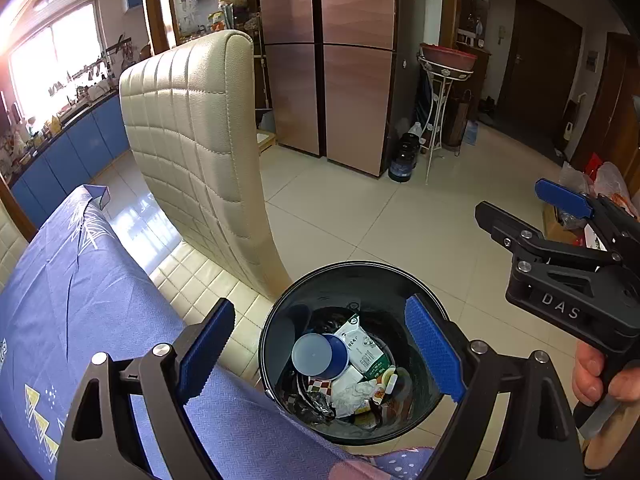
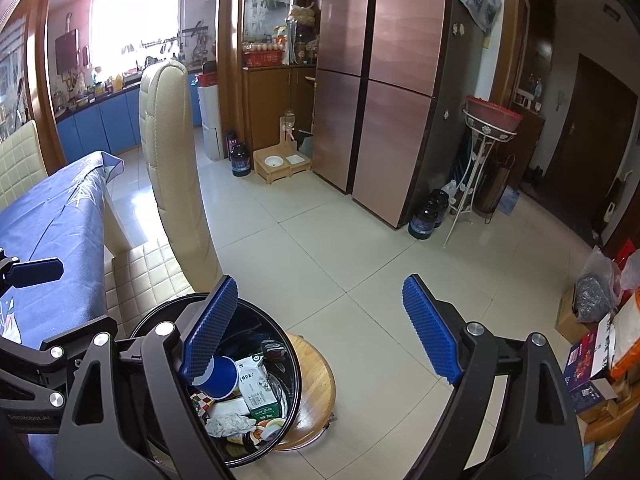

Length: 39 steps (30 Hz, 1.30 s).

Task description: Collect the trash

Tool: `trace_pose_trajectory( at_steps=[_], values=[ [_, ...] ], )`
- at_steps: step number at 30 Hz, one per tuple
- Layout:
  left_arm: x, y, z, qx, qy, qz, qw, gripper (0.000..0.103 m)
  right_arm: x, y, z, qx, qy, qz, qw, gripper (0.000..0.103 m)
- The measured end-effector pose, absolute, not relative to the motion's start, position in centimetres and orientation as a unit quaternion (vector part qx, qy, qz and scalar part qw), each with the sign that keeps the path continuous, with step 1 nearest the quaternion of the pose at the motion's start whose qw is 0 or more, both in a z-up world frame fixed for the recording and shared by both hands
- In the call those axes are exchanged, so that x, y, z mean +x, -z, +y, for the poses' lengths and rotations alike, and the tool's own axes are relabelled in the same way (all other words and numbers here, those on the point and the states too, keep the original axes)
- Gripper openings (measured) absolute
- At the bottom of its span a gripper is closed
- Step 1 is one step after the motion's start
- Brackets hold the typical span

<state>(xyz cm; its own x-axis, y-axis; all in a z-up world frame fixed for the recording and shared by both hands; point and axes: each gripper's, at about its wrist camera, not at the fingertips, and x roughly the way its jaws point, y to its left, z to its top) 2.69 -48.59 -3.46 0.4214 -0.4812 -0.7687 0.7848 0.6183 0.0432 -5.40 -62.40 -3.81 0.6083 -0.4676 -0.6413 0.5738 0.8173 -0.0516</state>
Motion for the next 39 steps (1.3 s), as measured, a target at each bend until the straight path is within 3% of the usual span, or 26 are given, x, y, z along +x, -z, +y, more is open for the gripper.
trace_pose_trajectory(
  at_steps=[39],
  values=[
    [2.46, 3.31, -48.16, 0.218, 0.381, 0.364, 0.822, 0.085, -5.07, 4.36, -62.16, 0.083, 0.287, 0.341, 0.891, 0.084]
  ],
)
